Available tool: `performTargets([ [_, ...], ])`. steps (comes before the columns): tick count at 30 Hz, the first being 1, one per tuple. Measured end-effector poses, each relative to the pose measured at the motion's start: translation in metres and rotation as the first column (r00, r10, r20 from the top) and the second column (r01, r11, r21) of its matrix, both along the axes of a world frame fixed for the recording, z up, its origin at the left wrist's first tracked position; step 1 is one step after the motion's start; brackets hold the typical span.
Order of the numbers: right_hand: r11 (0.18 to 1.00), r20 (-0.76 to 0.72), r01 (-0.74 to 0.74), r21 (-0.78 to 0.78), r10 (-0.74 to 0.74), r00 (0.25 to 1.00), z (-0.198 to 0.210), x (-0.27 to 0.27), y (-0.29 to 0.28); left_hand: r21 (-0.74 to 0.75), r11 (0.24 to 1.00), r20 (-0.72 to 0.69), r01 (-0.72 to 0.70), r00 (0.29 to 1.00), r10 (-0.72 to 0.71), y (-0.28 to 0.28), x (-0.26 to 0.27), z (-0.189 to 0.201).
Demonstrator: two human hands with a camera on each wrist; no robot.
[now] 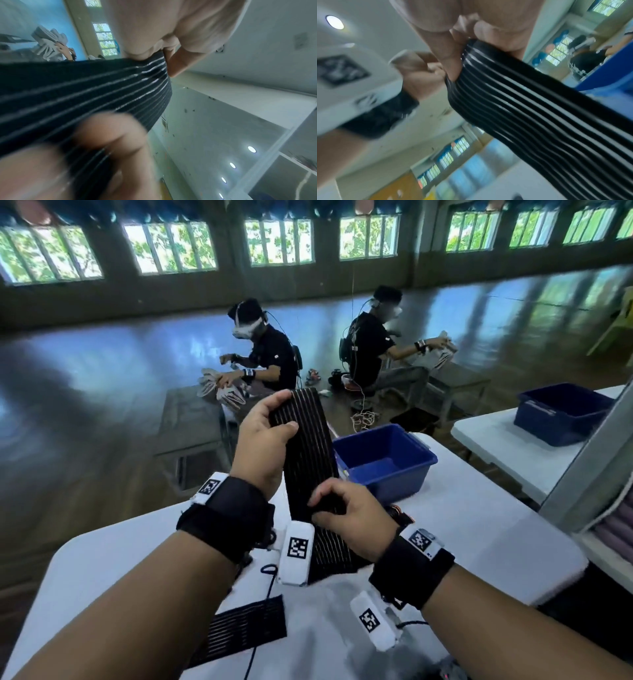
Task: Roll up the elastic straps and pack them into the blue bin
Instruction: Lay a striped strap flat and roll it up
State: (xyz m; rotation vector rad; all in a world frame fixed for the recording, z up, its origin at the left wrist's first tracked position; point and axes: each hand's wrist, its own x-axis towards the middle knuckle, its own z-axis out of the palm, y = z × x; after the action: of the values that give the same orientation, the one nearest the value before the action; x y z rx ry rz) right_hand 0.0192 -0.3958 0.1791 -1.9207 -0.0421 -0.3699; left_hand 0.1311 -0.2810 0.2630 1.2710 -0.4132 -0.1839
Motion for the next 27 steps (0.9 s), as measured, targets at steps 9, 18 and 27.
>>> performTargets([
  [9,0.969,-0.451,-0.235,0.075,0.243,0.859,-0.122,-0.025,0.05,0.219,0.93,-0.063,-0.296,0.947,0.316,0.067,0.079,-0.066],
  [18,0.993,-0.614,-0.082,0.082,0.115,0.781,-0.178,-0.054,0.059,0.581,0.792,-0.047,-0.188,0.964,0.263,0.099,0.122,-0.179],
  [27,0.998,-0.672,0.034,0.05,0.008,0.74,-0.194,-0.061,0.068,0.937,0.341,0.104,-0.071,0.991,-0.08,0.133,0.047,-0.264],
])
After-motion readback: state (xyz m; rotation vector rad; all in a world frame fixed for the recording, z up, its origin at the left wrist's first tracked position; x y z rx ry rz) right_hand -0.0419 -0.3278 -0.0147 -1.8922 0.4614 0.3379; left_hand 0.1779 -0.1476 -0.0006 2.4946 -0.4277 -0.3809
